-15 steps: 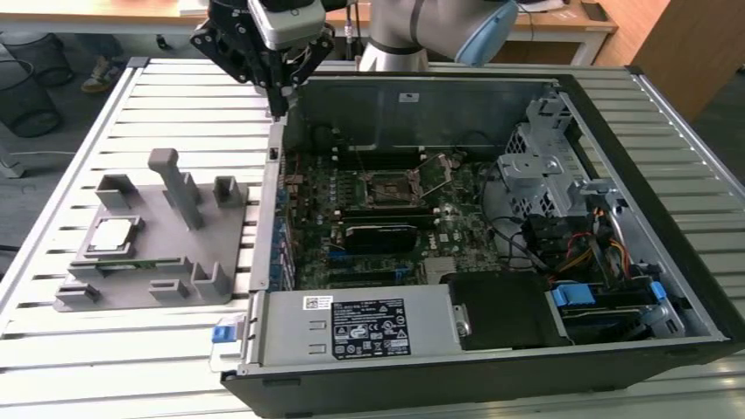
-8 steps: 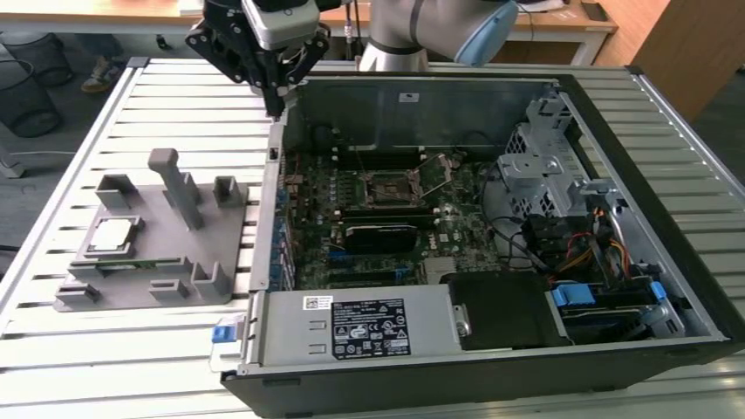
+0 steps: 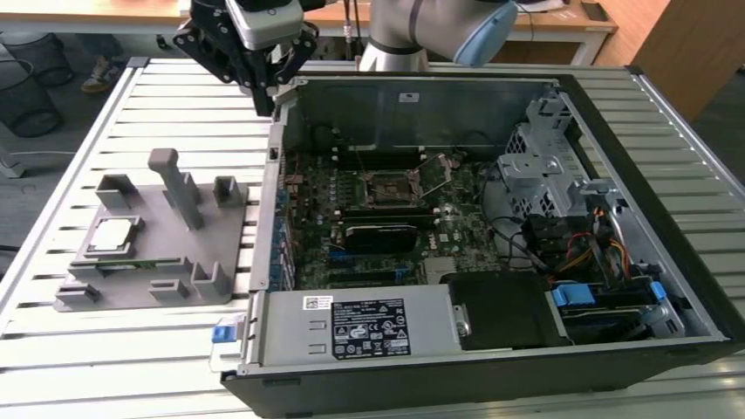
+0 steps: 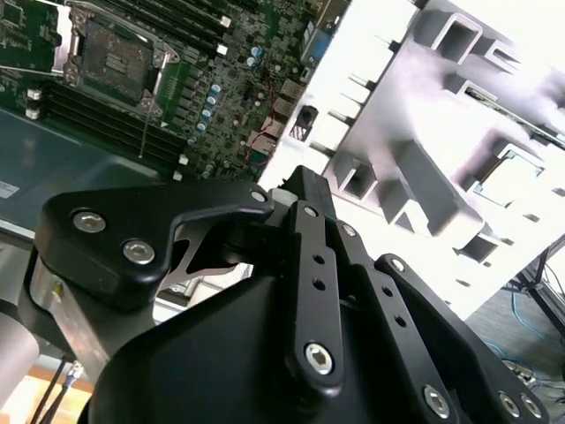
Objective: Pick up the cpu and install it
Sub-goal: 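Reach for the cpu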
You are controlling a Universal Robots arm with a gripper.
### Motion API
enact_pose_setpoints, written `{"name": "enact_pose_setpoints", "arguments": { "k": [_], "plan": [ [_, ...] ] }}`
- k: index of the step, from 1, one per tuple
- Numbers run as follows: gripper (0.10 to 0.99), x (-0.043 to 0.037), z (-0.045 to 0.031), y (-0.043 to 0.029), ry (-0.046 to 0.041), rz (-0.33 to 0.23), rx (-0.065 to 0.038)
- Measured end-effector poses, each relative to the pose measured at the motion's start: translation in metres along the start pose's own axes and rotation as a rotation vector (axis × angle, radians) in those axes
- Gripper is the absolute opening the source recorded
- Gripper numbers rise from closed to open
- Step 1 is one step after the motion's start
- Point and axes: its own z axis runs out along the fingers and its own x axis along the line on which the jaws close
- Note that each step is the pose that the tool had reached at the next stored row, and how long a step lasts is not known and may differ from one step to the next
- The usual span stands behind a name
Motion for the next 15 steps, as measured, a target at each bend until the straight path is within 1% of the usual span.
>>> {"name": "enact_pose_setpoints", "arguments": {
  "k": [1,2,8,15],
  "plan": [
    [0.106,0.0041,0.0000,-0.0003,0.0000,0.000,0.000],
    [0.106,0.0058,-0.0001,-0.0004,0.0000,0.000,0.000],
    [0.106,0.0138,0.0003,-0.0020,0.0005,0.000,0.000],
    [0.106,0.0216,0.0011,-0.0095,0.0013,0.000,0.000]
  ]
}}
